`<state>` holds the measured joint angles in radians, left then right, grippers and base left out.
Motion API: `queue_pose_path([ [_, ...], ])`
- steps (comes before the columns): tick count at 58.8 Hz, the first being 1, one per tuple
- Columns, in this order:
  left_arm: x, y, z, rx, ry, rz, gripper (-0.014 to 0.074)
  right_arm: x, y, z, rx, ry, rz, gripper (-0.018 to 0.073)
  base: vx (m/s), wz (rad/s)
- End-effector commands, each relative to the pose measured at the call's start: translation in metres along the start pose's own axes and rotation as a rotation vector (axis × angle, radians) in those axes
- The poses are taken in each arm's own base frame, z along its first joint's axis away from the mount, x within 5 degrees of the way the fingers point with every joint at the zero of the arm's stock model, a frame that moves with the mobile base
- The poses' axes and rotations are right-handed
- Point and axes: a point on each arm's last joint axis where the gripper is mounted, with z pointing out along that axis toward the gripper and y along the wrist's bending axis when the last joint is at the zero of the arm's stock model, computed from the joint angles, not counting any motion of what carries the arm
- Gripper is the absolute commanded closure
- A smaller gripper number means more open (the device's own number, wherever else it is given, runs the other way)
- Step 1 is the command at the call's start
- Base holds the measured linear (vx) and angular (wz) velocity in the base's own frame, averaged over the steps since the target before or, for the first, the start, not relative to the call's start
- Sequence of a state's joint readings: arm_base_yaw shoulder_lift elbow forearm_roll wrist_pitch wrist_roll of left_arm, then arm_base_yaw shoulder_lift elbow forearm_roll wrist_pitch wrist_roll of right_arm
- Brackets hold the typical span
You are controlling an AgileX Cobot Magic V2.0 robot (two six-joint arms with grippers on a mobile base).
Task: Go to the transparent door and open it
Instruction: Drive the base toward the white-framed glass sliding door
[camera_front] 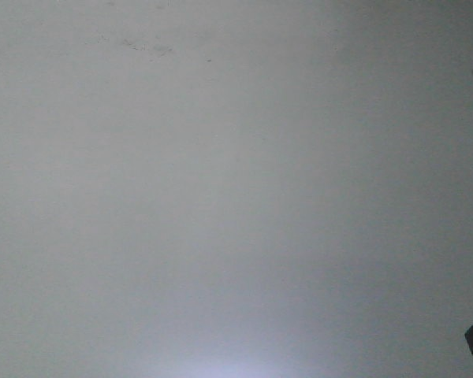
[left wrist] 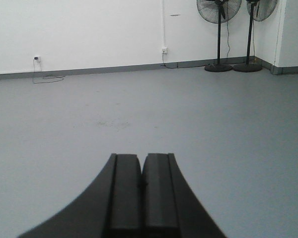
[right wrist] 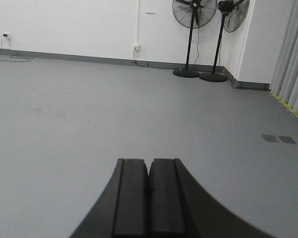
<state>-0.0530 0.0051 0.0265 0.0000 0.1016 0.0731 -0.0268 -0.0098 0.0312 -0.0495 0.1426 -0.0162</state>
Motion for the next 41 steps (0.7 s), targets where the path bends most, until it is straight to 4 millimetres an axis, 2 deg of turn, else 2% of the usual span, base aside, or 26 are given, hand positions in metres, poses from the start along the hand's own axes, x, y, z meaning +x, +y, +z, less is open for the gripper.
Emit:
queue_pose_path([
  [1,0.0021,-0.0006,0.0023,0.004,-0.036,-0.002,0.0602,-0.0037,-0.0003,-0.0001,0.008,-0.075,-0.012,0.0567,0.01,0.03],
  [41,0.0021,-0.0006,0.0023,0.004,-0.036,-0.002,0.0602,-0.0037,-0.0003,-0.0001,0.008,-0.075,-0.012,0.0567,0.07,0.07],
])
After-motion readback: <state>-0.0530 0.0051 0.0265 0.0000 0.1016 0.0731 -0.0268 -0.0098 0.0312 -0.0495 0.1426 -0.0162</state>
